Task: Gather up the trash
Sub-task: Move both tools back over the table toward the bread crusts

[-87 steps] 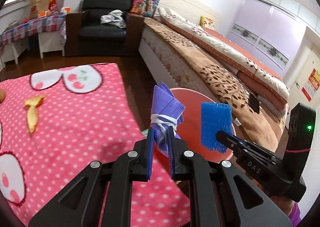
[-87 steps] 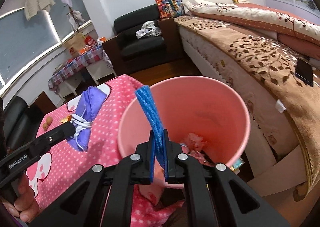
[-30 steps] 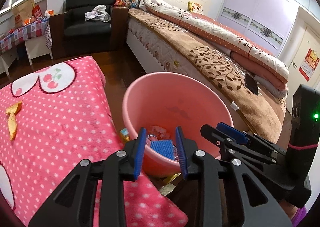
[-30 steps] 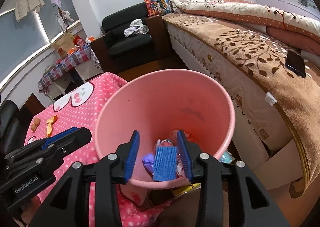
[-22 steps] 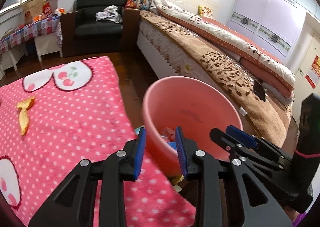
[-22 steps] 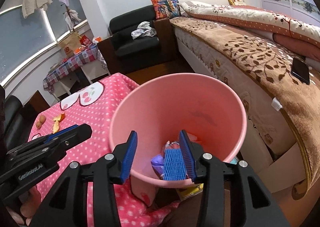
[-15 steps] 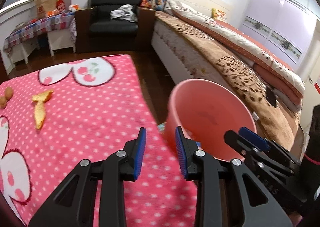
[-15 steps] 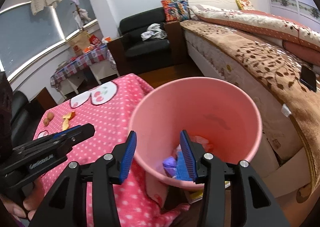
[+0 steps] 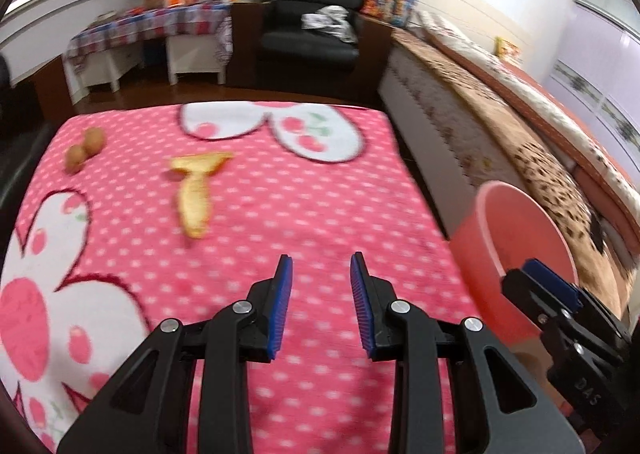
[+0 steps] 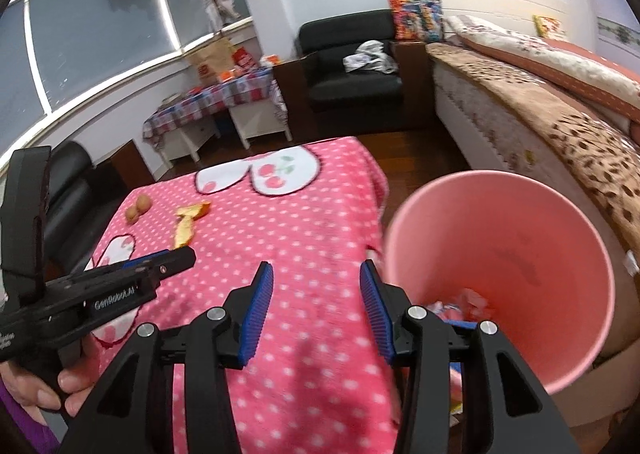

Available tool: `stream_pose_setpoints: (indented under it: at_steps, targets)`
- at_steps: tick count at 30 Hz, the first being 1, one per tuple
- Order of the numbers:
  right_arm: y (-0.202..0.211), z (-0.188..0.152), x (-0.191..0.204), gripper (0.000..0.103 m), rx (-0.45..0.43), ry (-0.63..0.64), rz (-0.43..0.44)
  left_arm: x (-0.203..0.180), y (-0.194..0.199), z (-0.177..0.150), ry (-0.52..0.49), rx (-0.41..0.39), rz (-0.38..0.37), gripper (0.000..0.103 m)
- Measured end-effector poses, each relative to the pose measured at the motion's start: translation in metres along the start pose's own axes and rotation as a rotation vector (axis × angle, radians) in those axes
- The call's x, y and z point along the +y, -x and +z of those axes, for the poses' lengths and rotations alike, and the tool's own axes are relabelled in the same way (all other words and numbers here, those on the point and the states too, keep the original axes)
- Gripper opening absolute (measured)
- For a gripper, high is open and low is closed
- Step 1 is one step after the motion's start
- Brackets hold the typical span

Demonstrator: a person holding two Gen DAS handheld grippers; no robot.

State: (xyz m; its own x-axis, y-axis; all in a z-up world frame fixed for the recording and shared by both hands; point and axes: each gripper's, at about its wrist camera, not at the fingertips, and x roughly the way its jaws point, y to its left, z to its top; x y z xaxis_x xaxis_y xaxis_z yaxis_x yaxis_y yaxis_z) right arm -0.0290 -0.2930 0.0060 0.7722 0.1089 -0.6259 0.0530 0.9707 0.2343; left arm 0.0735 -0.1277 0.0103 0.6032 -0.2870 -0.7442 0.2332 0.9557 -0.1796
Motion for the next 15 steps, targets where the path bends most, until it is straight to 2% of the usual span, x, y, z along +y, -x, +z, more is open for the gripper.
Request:
stream_pose_setpoints:
  at_steps: [8,15]
  targets:
    - [-0.026,0.007,0.037,0.045,0.037,0.07,0.04,0.053,-0.011,0.015,0.084,0.013,0.122,0.03]
    - [-0.044,0.014,0.053,0.044,0.059,0.106,0.041,0.077,-0.032,0.027,0.096,0.032,0.173,0.03]
